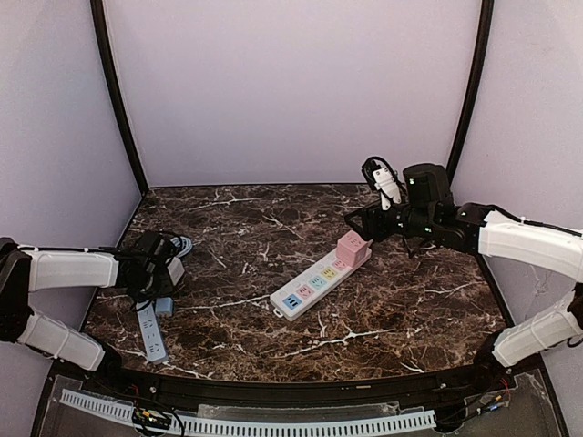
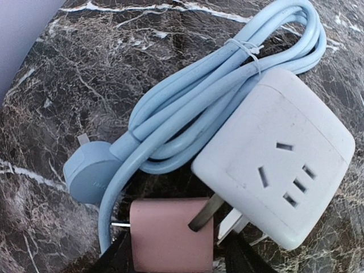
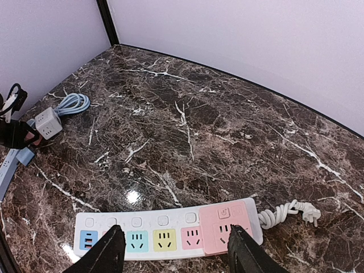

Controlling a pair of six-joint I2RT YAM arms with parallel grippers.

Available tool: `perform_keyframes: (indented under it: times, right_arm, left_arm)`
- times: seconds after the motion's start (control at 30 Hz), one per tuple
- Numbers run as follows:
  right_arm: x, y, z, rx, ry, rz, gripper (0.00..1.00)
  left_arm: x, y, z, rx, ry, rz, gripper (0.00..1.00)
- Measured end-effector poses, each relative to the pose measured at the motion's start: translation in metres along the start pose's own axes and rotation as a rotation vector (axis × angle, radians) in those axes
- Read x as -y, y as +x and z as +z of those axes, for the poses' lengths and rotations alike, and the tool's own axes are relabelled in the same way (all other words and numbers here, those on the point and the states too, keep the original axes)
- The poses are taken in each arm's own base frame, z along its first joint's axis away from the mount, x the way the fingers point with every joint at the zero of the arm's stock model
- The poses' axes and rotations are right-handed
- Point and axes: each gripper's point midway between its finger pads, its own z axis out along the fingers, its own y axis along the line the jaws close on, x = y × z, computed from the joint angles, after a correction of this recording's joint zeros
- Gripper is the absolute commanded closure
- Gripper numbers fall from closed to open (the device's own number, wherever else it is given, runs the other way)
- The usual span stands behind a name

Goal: Insert the plug

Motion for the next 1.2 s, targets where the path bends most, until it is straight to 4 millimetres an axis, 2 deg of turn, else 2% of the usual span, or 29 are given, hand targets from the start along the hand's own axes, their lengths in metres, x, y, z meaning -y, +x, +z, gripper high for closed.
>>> perform_keyframes:
  times: [0.1, 0.17, 0.37, 0.5, 0.67, 0.87, 0.97, 1.07, 1.13, 1.2]
  right_arm:
    - [0.000, 0.000, 0.000, 0.000, -0.001, 0.000, 0.39]
    - [-0.001, 0.000, 0.000, -0.001, -0.002, -0.001, 0.39]
    - [-0.002, 0.001, 0.000, -0.001, -0.004, -0.002, 0.39]
    - [-0.002, 0.001, 0.000, -0.002, -0.004, -0.002, 0.39]
    - [-0.002, 0.004, 0.001, -0.008, -0.003, -0.002, 0.39]
    - [-0.002, 0.004, 0.001, -0.009, -0.004, -0.002, 0.39]
    - [-0.003, 0.004, 0.001, -0.006, -0.011, -0.003, 0.39]
    - [-0.011, 0.003, 0.002, 0.004, -0.054, -0.012, 0.39]
    - [-0.022, 0.005, 0.002, 0.012, -0.106, -0.032, 0.39]
    - [-0.042, 0.007, 0.003, 0.015, -0.183, -0.063, 0.38]
  left_arm:
    - [0.001, -0.002, 0.001, 0.012, 0.000, -0.004, 0.68]
    - [0.001, -0.004, 0.001, 0.020, -0.003, -0.002, 0.72]
    - [0.000, -0.008, -0.002, 0.034, 0.001, 0.010, 0.73]
    - [0.004, -0.020, -0.021, 0.050, 0.039, 0.021, 0.73]
    - [0.017, -0.045, -0.055, 0.083, 0.133, 0.022, 0.73]
    - [0.026, -0.044, -0.078, 0.068, 0.249, 0.044, 0.73]
    - [0.041, -0.042, -0.087, 0.055, 0.347, 0.065, 0.73]
    - [0.071, -0.042, -0.098, 0.035, 0.507, 0.091, 0.74]
    - [0.092, -0.040, -0.103, 0.016, 0.610, 0.113, 0.74]
    - [0.111, -0.036, -0.107, -0.009, 0.699, 0.140, 0.74]
